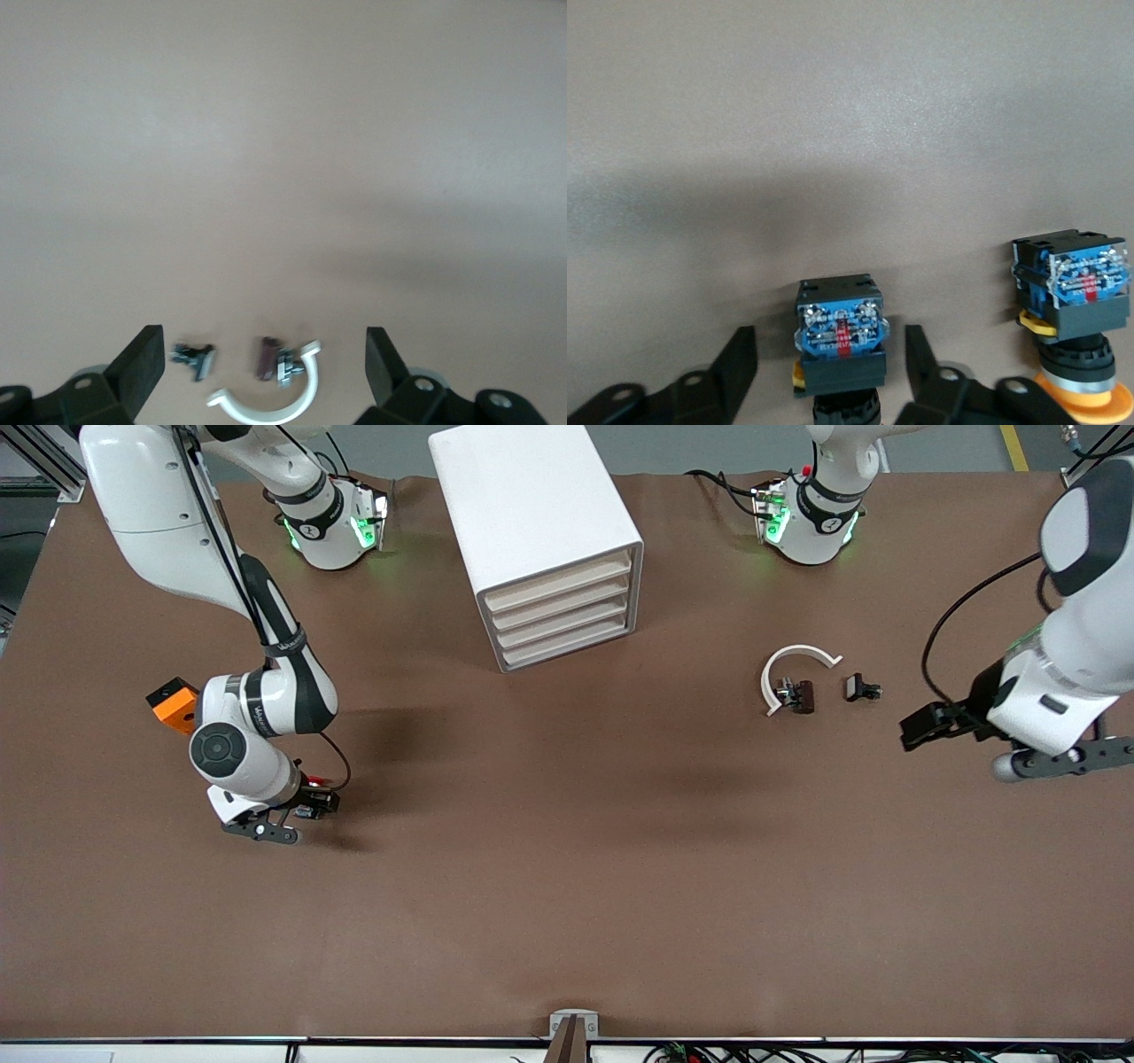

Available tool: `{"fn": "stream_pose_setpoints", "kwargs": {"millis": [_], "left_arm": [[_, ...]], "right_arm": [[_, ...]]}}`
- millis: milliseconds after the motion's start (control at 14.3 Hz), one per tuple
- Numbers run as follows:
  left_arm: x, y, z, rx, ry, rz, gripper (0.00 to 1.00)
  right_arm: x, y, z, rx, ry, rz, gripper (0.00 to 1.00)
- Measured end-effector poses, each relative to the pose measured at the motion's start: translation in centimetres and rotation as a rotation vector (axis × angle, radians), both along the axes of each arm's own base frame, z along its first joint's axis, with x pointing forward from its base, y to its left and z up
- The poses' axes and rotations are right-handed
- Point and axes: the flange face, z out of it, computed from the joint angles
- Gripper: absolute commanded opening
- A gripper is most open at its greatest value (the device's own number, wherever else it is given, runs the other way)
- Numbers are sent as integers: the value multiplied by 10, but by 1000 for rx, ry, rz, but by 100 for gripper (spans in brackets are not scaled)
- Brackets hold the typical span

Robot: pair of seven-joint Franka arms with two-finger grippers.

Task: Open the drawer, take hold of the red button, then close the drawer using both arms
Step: 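Set the red button beside the orange button while the left gripper withdraws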

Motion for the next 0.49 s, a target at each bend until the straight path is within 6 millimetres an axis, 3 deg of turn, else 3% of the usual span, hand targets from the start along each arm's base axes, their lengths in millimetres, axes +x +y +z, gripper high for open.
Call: {"fn": "stream_pose_setpoints", "kwargs": {"millis": [280, 490], "left_arm": [[-18, 1, 27, 21, -2, -47, 100], [-37, -3, 50, 41, 5, -65, 100]], "right_arm": [[15, 2, 26, -3, 3, 2, 100], [26, 3, 68, -13, 69, 15, 100]]}}
